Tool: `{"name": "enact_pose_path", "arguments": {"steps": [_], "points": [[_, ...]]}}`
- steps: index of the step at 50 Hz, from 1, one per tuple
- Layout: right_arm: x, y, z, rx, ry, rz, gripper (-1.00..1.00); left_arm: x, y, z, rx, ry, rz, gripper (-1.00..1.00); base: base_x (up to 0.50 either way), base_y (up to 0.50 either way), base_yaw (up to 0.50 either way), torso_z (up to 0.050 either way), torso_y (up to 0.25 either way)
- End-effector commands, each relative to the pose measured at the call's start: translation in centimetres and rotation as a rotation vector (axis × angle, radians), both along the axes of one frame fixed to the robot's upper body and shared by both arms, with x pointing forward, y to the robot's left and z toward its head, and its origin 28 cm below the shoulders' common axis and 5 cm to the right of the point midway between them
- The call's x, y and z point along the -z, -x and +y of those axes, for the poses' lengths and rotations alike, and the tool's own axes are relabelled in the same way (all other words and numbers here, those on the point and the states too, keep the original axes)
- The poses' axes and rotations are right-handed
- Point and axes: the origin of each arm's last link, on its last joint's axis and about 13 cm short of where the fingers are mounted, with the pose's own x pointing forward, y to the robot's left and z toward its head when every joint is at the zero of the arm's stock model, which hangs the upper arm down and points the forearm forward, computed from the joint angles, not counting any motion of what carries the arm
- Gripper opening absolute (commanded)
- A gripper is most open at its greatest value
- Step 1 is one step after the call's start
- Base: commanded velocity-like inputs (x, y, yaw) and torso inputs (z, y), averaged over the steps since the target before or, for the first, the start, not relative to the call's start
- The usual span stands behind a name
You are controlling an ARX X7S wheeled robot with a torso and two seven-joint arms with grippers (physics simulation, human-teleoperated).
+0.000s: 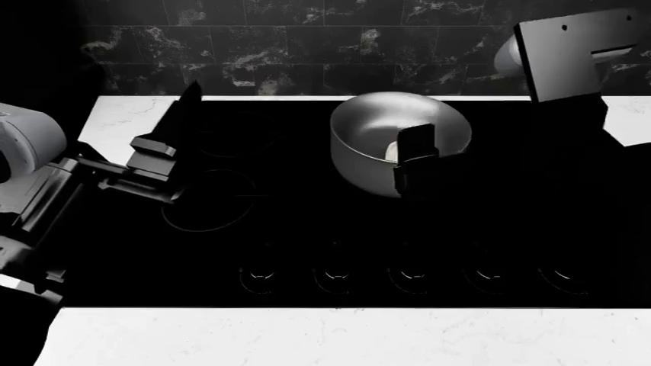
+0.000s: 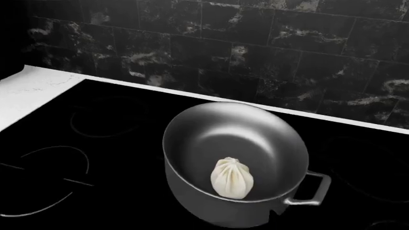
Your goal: Frozen meat rests on a plate on the counter. Retrieve the meat and place it in a pot on a burner. Then turn the burner on.
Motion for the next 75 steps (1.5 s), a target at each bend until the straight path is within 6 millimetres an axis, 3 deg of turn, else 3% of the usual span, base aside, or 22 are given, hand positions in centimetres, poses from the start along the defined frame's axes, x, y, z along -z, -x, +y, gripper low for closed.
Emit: {"name": "enact_pose_path", "arguments": {"steps": [1,31,40,75], "points": [[0.8,0.7,0.2,0.005,-0.004,0.056,1.0,0.1,0.1,-0.2,0.009,0.001,0.005,1.0,0.0,0.0,0.0,0.0,0.0],[3.5,2.4,0.4,0.01,-0.024,0.184,1.0,0.4,-0.4,-0.2,-0.008,0.02,-0.016,1.0,0.0,0.0,0.0,0.0,0.0],[5.0,2.3,0.5,0.013,-0.023,0.248,1.0,0.6,-1.0,-0.2,-0.021,0.026,-0.033,1.0,0.0,0.0,0.0,0.0,0.0],[7.5,2.0,0.3,0.033,-0.073,0.331,1.0,1.2,-1.4,-0.4,-0.012,0.003,-0.005,1.0,0.0,0.0,0.0,0.0,0.0]]}}
